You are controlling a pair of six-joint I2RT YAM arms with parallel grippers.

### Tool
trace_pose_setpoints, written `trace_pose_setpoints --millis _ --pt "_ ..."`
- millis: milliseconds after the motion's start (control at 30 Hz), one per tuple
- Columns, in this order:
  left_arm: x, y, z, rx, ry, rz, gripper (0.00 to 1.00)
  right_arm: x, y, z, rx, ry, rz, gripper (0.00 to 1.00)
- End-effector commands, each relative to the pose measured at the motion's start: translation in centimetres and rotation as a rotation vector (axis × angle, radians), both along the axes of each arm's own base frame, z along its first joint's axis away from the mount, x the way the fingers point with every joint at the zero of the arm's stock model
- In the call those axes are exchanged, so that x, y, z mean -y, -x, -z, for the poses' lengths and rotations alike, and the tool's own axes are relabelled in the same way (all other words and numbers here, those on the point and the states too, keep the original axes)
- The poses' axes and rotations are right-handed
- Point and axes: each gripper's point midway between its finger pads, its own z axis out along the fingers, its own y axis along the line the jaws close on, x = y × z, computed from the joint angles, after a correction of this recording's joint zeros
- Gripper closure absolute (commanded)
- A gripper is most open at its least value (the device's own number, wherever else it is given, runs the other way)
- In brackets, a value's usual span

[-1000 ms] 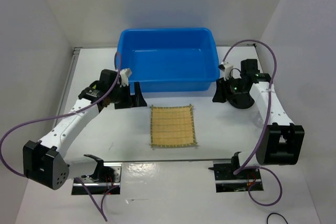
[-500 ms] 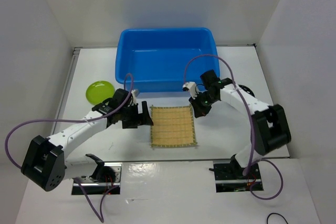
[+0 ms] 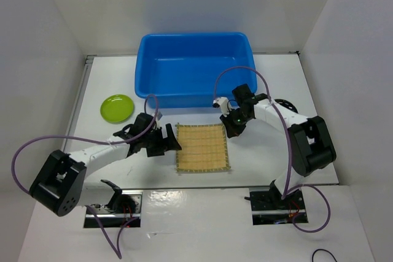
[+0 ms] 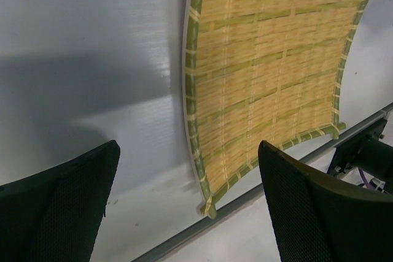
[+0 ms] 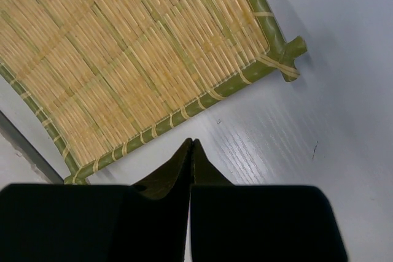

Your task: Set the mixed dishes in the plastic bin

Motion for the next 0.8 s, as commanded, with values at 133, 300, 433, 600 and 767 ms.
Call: trace_pose_setpoints --millis 133,300,433,600,767 --pt "1.6 -1.2 0.9 -0.004 0.054 0.013 0.00 -2.0 -0.1 0.6 -0.002 -0.037 -0.072 1.00" --pt "1.9 -1.4 1.1 -0.004 0.062 0.019 0.00 -2.0 -0.1 1.6 -0.024 -0.029 -0.071 1.00" --pt "2.3 -1.5 1.2 -0.004 0.078 0.031 0.00 -2.5 0.5 3.2 -0.053 0.010 -0.098 1.00" --pt "2.7 -1.9 1.1 0.009 0.106 0.026 0.00 -2.4 0.7 5.2 -0.085 0.065 -0.101 1.00" --pt "3.5 -1.5 1.8 -0.008 0.158 0.049 0.00 -2.4 0.7 5.2 -0.085 0.065 -0.101 1.00"
